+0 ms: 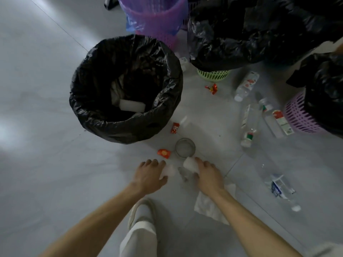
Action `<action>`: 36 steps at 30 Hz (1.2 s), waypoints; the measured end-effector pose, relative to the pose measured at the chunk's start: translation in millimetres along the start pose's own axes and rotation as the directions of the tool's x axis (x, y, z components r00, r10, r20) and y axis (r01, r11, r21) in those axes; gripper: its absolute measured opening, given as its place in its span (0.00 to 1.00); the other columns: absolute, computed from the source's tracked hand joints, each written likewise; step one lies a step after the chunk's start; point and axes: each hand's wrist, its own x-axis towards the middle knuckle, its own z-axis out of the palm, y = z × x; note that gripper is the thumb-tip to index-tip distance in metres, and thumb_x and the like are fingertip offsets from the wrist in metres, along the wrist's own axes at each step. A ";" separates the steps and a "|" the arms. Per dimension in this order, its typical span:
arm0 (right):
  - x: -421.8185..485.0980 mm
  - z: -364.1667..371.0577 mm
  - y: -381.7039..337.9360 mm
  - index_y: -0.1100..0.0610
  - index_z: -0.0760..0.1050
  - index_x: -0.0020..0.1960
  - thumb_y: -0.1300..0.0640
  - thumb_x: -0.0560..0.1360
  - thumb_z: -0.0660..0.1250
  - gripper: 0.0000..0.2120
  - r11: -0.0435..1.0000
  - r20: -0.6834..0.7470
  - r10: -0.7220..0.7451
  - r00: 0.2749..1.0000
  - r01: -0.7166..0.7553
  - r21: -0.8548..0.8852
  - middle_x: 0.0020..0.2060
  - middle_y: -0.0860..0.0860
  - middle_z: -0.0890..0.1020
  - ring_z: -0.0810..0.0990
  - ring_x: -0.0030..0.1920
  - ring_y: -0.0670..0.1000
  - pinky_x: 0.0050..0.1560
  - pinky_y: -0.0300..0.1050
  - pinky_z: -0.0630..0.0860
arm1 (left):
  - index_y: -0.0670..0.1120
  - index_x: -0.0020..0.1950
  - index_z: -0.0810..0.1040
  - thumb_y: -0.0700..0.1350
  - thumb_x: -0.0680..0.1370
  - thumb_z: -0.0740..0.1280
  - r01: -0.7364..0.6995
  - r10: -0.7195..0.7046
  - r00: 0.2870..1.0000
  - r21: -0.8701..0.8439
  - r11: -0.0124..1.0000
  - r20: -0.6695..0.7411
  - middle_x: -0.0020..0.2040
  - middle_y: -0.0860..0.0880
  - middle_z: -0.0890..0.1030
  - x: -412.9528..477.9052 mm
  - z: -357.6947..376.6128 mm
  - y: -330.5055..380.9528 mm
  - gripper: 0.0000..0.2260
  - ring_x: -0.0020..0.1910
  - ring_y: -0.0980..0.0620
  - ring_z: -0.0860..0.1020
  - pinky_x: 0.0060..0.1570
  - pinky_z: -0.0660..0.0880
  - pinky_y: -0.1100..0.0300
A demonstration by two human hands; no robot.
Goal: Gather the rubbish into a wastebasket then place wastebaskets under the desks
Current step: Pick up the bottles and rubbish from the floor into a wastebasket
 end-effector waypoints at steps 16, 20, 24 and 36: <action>-0.5 -263.5 -138.2 0.42 0.72 0.51 0.44 0.75 0.71 0.09 0.446 -0.394 -0.025 0.919 0.363 0.818 0.44 0.44 0.81 0.80 0.37 0.48 0.36 0.45 0.76 | 0.51 0.73 0.66 0.59 0.78 0.64 0.109 -0.521 0.690 -0.639 0.761 -0.503 0.65 0.48 0.71 -48.4 -237.3 -37.3 0.26 0.60 0.44 0.75 0.54 0.69 0.53; 22.5 -278.0 -169.1 0.41 0.72 0.59 0.45 0.74 0.71 0.15 0.501 -0.336 -0.132 0.933 0.355 0.790 0.47 0.44 0.80 0.83 0.36 0.46 0.39 0.42 0.80 | 0.50 0.76 0.64 0.61 0.79 0.62 0.191 -0.583 0.723 -0.704 0.684 -0.371 0.70 0.45 0.70 -36.3 -247.6 -64.8 0.29 0.66 0.44 0.73 0.58 0.68 0.53; 23.2 -263.4 -158.7 0.44 0.71 0.64 0.48 0.74 0.72 0.20 0.492 -0.239 -0.124 0.963 0.269 0.828 0.57 0.44 0.78 0.85 0.39 0.46 0.37 0.42 0.82 | 0.52 0.72 0.69 0.60 0.79 0.62 0.172 -0.597 0.711 -0.731 0.661 -0.372 0.68 0.47 0.71 -32.3 -232.7 -65.6 0.24 0.63 0.47 0.75 0.57 0.70 0.55; -42.1 -62.9 10.8 0.50 0.73 0.67 0.44 0.74 0.70 0.24 0.850 0.087 0.200 0.976 -0.217 0.480 0.65 0.49 0.76 0.77 0.63 0.52 0.59 0.44 0.73 | 0.56 0.62 0.71 0.55 0.81 0.58 -0.048 0.011 0.987 -0.229 0.972 -0.158 0.60 0.52 0.75 8.3 -44.6 25.8 0.12 0.59 0.48 0.75 0.54 0.76 0.53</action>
